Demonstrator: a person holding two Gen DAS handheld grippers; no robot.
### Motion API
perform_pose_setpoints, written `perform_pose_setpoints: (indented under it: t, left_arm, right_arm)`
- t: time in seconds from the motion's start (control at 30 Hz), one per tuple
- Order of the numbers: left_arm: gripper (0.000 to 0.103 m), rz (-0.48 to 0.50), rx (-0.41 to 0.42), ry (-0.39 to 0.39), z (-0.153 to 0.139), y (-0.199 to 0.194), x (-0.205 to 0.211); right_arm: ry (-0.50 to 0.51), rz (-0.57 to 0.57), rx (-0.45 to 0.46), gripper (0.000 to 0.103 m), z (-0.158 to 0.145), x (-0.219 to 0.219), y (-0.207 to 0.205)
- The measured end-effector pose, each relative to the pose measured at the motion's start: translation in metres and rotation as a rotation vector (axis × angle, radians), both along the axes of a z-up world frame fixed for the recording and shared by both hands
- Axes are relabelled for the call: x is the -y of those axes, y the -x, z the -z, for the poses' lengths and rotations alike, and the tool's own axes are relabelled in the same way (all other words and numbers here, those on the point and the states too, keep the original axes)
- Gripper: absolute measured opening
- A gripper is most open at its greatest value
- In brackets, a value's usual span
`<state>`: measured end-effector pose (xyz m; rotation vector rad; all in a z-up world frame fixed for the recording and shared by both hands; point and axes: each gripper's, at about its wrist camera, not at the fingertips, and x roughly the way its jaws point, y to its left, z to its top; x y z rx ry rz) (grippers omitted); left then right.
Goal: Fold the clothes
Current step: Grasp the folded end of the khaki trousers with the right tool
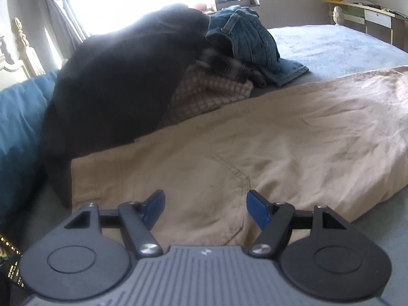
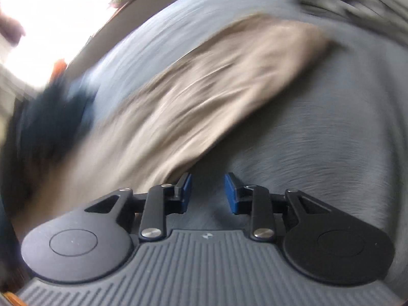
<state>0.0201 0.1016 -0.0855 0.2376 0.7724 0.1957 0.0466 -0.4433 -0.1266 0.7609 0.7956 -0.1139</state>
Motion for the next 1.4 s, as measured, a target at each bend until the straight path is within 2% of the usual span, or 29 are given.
perform_pose_setpoints:
  t: [0.1, 0.2, 0.33, 0.53, 0.67, 0.9, 1.07, 1.4]
  left_arm:
    - [0.072, -0.026, 0.008, 0.007, 0.001, -0.003, -0.001]
    - [0.072, -0.050, 0.017, 0.020, 0.001, -0.005, -0.003]
    - [0.072, -0.061, 0.026, 0.059, 0.001, -0.010, -0.003]
    - [0.072, -0.016, 0.012, 0.078, 0.008, -0.024, 0.014]
    - [0.072, 0.018, 0.011, 0.122, 0.011, -0.037, 0.028]
    - [0.072, 0.092, -0.012, 0.123, 0.028, -0.056, 0.054]
    - [0.072, 0.088, -0.032, 0.131, 0.037, -0.062, 0.056]
    - [0.073, 0.075, -0.062, 0.124, 0.033, -0.069, 0.058]
  right_arm:
    - [-0.170, 0.184, 0.035, 0.031, 0.014, 0.035, 0.008]
    - [-0.272, 0.262, 0.075, 0.031, 0.027, 0.053, 0.011]
    - [-0.308, 0.294, 0.102, 0.032, 0.033, 0.060, 0.007]
    - [-0.366, 0.343, 0.139, 0.038, 0.040, 0.063, 0.002]
    - [-0.369, 0.354, 0.155, 0.041, 0.042, 0.060, -0.005]
    - [-0.341, 0.349, 0.178, 0.050, 0.041, 0.058, -0.014]
    - [-0.318, 0.337, 0.199, 0.054, 0.040, 0.060, -0.024]
    - [-0.258, 0.332, 0.262, 0.053, 0.045, 0.074, -0.055]
